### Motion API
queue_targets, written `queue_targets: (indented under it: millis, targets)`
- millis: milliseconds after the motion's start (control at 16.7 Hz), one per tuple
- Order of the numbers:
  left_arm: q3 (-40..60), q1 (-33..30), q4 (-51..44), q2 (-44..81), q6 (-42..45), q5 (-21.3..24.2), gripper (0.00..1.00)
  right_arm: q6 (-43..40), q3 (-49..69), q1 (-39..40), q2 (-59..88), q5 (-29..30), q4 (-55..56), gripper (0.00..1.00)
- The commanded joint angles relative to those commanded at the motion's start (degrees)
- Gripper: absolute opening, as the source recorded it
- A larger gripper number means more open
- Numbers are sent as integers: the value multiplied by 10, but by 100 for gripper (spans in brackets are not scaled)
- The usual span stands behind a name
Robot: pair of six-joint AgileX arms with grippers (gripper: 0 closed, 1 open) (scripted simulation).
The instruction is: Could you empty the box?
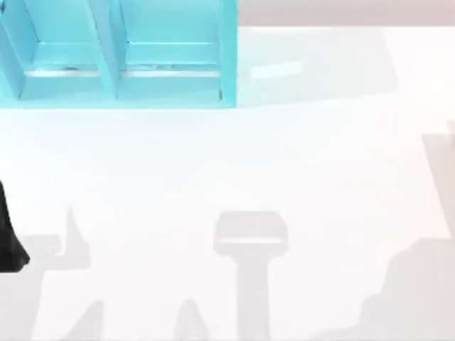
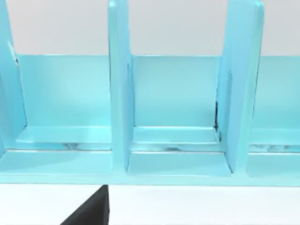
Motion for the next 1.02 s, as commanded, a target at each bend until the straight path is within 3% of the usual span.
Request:
queue_targets:
  millis: [240, 600, 1020]
  targets:
    - [0, 0, 0, 0, 0, 0, 100, -30, 70, -30, 79, 2, -63, 100]
    - [0, 0, 0, 0, 0, 0, 100, -31, 71, -29, 83, 2, -65, 100]
    - [0, 0, 0, 0, 0, 0, 100, -30, -29, -30, 121, 2, 76, 100]
